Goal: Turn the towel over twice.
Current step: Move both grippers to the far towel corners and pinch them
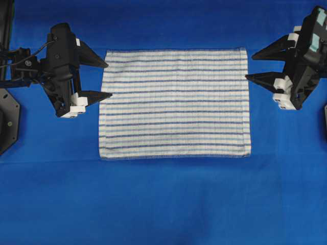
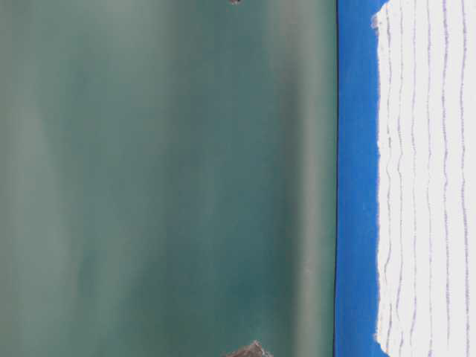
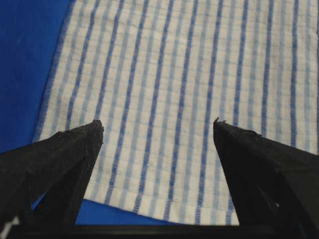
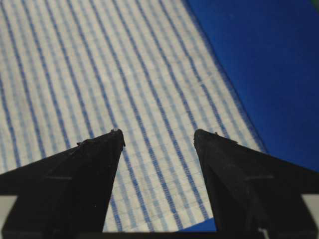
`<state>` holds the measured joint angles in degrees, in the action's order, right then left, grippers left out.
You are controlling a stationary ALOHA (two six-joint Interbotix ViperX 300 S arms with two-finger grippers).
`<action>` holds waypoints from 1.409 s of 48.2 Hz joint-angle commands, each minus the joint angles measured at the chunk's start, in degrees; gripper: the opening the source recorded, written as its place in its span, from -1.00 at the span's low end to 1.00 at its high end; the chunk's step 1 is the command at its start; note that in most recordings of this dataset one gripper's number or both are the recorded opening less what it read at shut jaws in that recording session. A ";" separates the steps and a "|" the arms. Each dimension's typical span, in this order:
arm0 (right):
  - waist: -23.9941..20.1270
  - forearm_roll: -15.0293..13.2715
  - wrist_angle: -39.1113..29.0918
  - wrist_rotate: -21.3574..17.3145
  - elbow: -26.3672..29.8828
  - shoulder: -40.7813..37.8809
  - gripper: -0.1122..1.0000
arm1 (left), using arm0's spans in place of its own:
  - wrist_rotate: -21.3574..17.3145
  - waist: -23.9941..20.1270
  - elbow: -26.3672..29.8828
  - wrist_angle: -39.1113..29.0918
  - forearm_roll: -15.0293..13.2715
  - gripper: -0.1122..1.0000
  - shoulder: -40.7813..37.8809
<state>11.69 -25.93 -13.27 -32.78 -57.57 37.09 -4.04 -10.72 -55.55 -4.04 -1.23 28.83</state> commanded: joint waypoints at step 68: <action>24.08 -2.90 18.11 0.44 3.52 -37.44 0.34 | -3.52 -19.78 -2.37 23.91 0.00 0.67 -30.85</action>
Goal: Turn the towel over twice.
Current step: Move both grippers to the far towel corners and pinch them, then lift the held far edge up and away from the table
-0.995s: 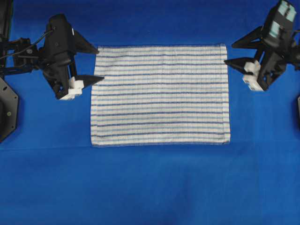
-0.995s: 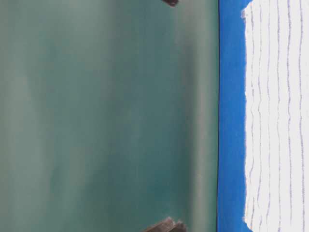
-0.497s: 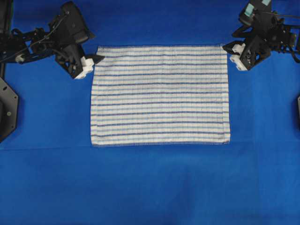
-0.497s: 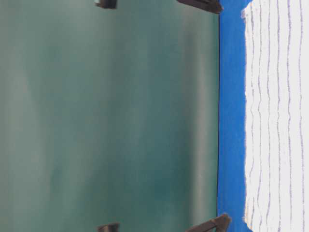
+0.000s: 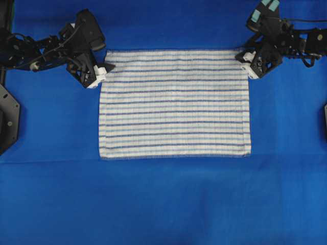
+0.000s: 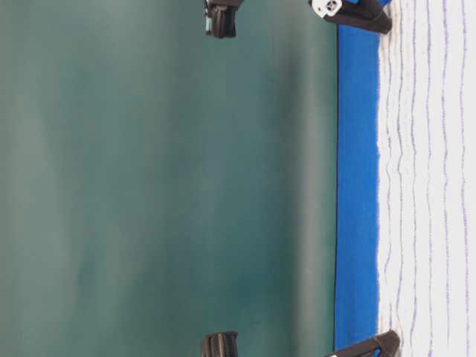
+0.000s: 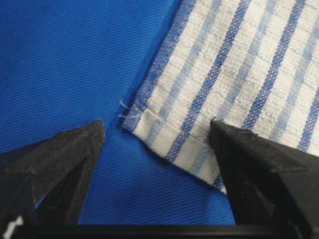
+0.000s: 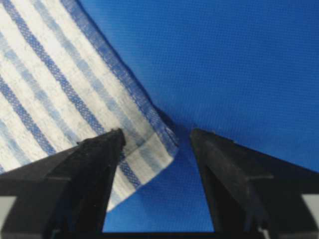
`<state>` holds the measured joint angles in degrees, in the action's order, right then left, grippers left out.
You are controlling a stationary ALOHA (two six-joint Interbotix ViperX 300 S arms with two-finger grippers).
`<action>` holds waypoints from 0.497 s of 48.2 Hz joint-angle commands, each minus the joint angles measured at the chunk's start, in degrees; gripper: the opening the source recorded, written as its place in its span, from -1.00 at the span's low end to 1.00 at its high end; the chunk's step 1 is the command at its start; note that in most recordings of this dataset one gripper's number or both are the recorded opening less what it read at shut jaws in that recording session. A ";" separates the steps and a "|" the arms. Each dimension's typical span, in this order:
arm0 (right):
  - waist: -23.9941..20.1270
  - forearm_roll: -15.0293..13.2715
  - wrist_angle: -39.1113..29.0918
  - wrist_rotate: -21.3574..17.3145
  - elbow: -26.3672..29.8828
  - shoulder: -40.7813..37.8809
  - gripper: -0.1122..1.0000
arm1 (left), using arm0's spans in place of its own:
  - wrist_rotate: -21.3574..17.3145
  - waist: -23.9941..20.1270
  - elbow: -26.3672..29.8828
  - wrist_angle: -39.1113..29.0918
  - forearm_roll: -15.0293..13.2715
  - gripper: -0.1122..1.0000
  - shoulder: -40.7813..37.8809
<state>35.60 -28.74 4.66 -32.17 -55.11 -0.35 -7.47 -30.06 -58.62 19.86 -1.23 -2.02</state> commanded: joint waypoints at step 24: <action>0.09 -0.09 -0.62 0.70 -0.18 0.53 -0.65 | -0.26 -1.05 0.70 -1.85 0.00 -0.71 -0.35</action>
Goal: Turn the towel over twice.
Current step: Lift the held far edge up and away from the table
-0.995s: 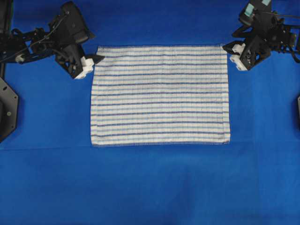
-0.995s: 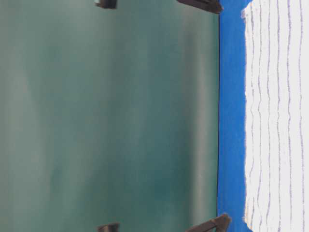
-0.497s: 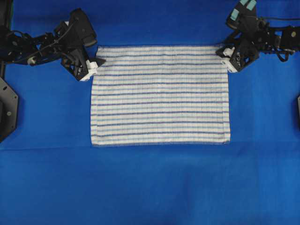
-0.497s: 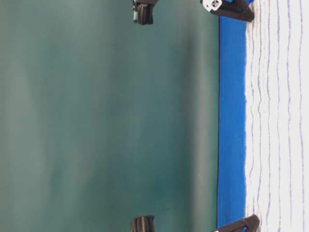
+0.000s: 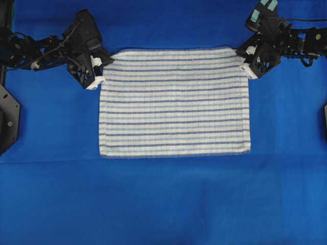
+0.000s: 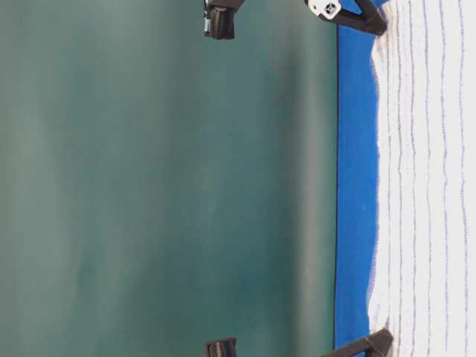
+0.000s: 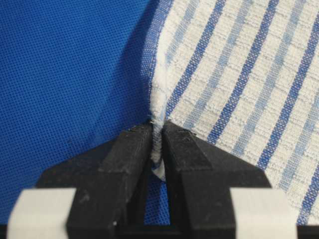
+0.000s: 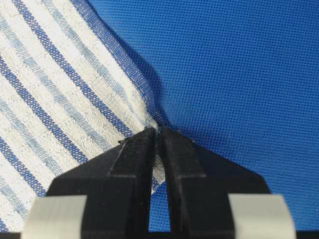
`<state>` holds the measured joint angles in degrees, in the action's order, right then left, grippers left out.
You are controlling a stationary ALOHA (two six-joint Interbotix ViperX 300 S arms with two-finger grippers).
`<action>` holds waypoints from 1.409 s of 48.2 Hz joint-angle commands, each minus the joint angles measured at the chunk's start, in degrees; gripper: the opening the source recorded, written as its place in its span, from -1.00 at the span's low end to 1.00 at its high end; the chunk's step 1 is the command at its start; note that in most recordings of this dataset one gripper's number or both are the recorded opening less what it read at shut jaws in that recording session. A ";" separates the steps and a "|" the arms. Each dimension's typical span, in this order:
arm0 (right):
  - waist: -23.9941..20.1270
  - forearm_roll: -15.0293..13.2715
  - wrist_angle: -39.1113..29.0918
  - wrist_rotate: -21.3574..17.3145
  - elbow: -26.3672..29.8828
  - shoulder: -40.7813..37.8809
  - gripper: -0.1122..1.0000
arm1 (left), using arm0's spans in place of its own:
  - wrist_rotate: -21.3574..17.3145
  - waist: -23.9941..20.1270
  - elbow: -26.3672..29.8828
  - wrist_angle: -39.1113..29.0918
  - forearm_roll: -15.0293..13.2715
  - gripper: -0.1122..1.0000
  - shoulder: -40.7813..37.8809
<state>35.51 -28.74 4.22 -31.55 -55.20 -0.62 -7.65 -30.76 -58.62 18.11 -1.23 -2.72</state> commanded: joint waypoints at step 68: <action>1.23 -8.44 -30.23 1.05 18.72 30.23 -0.65 | -5.45 -7.03 18.11 -19.51 0.00 -0.71 29.09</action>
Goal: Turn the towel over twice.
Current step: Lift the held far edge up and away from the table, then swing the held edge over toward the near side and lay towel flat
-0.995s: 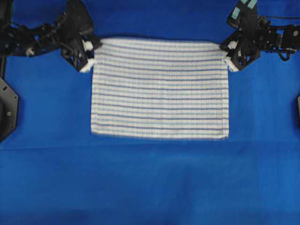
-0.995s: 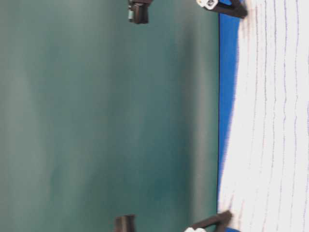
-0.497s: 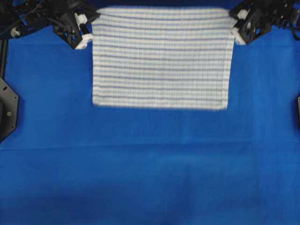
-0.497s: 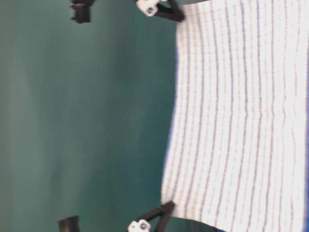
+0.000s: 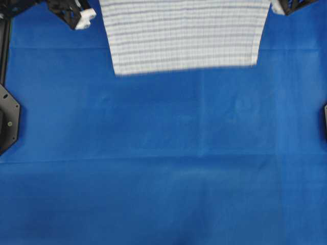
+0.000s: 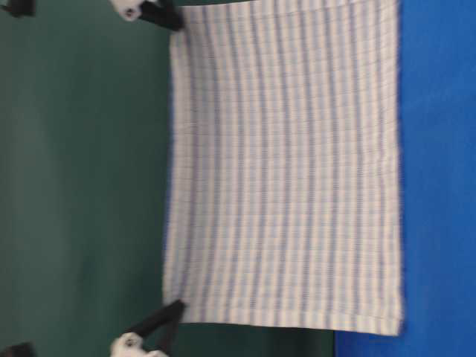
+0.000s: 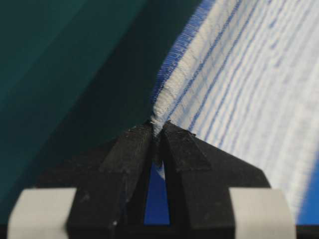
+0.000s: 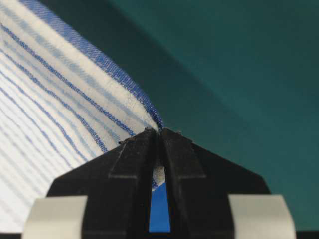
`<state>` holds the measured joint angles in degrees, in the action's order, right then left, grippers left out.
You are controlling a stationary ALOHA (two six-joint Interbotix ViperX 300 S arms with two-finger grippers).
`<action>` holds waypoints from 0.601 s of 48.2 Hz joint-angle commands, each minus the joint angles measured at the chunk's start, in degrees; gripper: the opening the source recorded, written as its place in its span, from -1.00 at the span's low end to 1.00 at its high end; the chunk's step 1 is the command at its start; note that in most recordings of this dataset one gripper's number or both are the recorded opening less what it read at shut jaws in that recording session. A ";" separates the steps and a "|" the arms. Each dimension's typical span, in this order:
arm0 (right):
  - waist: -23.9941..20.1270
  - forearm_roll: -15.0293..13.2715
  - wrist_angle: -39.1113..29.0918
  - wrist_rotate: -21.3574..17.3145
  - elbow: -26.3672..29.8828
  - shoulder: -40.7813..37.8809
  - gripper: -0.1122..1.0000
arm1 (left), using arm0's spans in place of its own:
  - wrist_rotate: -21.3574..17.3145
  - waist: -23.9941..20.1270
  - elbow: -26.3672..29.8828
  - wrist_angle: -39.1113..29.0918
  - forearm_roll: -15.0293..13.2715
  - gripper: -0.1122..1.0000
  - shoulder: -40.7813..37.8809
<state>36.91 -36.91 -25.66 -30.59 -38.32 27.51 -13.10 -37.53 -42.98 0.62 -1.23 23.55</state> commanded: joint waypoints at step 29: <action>-19.95 3.34 -8.35 -2.64 -4.75 7.47 -0.65 | 0.88 12.83 -6.68 -10.99 0.00 -0.71 10.55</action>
<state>19.07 -34.19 -33.84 -32.61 -42.54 34.98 -12.48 -26.89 -48.69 -10.72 -1.23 34.28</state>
